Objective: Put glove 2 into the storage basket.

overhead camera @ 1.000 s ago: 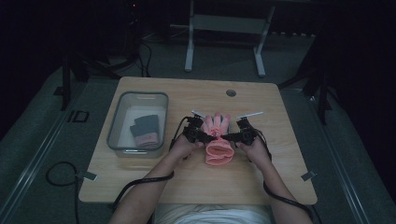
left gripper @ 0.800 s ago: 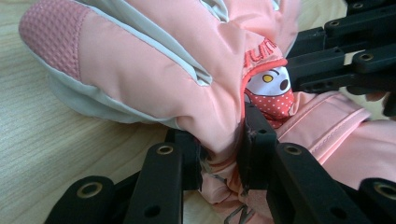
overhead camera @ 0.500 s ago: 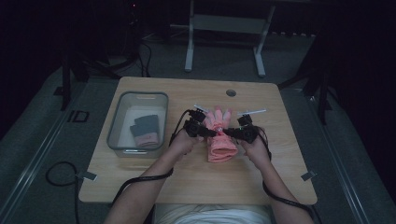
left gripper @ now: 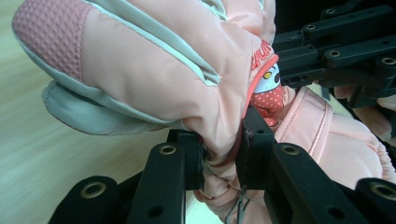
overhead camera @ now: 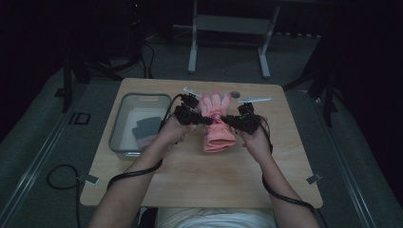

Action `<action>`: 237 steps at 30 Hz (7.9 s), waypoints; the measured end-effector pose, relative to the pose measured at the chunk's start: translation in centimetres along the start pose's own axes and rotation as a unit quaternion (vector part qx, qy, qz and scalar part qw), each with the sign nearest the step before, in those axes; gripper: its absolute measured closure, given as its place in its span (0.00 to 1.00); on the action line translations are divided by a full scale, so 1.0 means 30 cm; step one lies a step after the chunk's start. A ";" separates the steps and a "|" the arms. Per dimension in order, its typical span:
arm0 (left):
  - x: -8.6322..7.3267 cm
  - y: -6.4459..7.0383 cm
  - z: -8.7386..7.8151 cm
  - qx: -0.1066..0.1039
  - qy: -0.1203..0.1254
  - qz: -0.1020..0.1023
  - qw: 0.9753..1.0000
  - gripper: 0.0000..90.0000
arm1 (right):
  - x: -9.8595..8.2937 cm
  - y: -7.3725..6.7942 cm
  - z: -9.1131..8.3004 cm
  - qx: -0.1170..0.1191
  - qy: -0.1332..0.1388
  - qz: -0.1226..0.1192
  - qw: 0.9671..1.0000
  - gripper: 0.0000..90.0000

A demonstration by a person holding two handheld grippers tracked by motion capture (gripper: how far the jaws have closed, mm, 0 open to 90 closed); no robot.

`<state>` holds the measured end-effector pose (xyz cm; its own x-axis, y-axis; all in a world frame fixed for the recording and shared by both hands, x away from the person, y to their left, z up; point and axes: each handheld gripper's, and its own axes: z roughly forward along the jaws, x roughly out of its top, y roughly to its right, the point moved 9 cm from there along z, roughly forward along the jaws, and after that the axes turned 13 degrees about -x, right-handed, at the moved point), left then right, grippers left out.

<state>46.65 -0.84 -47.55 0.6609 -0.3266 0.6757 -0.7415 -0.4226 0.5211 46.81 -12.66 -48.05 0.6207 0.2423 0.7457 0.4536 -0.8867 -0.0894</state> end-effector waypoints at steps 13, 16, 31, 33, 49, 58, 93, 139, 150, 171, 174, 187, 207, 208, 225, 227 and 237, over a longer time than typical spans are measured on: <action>0.028 -0.014 -0.250 0.027 0.022 0.008 0.999 0.82 | 0.177 -0.189 0.000 0.026 0.028 -0.021 0.999 0.88; 0.029 -0.017 -0.308 0.036 0.022 0.011 0.999 0.82 | 0.214 -0.240 0.004 0.032 0.034 -0.029 0.999 0.88; -0.035 -0.100 -0.561 0.068 0.031 -0.007 0.997 0.82 | 0.322 -0.474 0.090 0.064 0.040 -0.046 0.996 0.88; -0.051 -0.116 -0.592 0.073 0.031 -0.010 0.997 0.82 | 0.330 -0.508 0.111 0.067 0.039 -0.051 0.996 0.88; -0.235 -0.317 -0.654 0.104 0.014 -0.073 0.992 0.82 | 0.262 -0.685 0.351 0.072 0.008 -0.051 0.996 0.89; -0.341 -0.412 -0.560 0.102 -0.017 -0.109 0.989 0.82 | 0.132 -0.671 0.477 0.056 -0.042 -0.046 0.996 0.89; -0.318 -0.460 -0.531 0.226 -0.005 -0.072 0.972 0.39 | 0.144 -0.536 0.348 0.119 -0.014 -0.034 0.992 0.25; -0.173 0.001 -0.380 0.162 0.061 0.138 0.975 0.03 | 0.086 -0.353 0.190 0.105 0.035 -0.070 0.991 0.19; -0.220 0.138 -0.215 0.099 0.037 0.190 0.976 0.03 | 0.009 -0.278 0.139 0.108 0.040 -0.093 0.989 0.19; -0.337 0.256 0.025 0.008 -0.005 0.233 0.972 0.03 | -0.182 -0.131 0.107 0.100 0.040 -0.116 0.987 0.19; -0.364 0.259 0.065 -0.004 -0.019 0.237 0.971 0.03 | -0.219 -0.118 0.108 0.100 0.037 -0.123 0.987 0.18; -0.447 0.266 0.175 -0.030 -0.049 0.277 0.959 0.03 | -0.351 -0.050 0.090 0.094 0.028 -0.129 0.987 0.17; -0.520 0.223 0.269 -0.036 -0.066 0.272 0.959 0.04 | -0.454 0.030 0.062 0.084 0.034 -0.123 0.988 0.18; -0.523 0.219 0.271 -0.035 -0.067 0.272 0.959 0.04 | -0.460 0.035 0.060 0.082 0.033 -0.123 0.988 0.18; -0.576 0.207 0.297 -0.026 -0.095 0.288 0.953 0.04 | -0.524 0.102 0.020 0.059 0.034 -0.127 0.990 0.18; -0.575 0.206 0.296 -0.026 -0.094 0.287 0.953 0.04 | -0.531 0.110 0.010 0.055 0.036 -0.129 0.989 0.18; -0.565 0.204 0.287 -0.028 -0.081 0.276 0.957 0.04 | -0.535 0.132 0.002 0.050 0.042 -0.122 0.990 0.18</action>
<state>31.90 -5.16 -60.32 0.1722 -0.6158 0.7688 -0.9851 -0.1033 0.1379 38.68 -20.05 -60.42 0.4312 0.4071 0.8052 0.6476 -0.7611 0.0380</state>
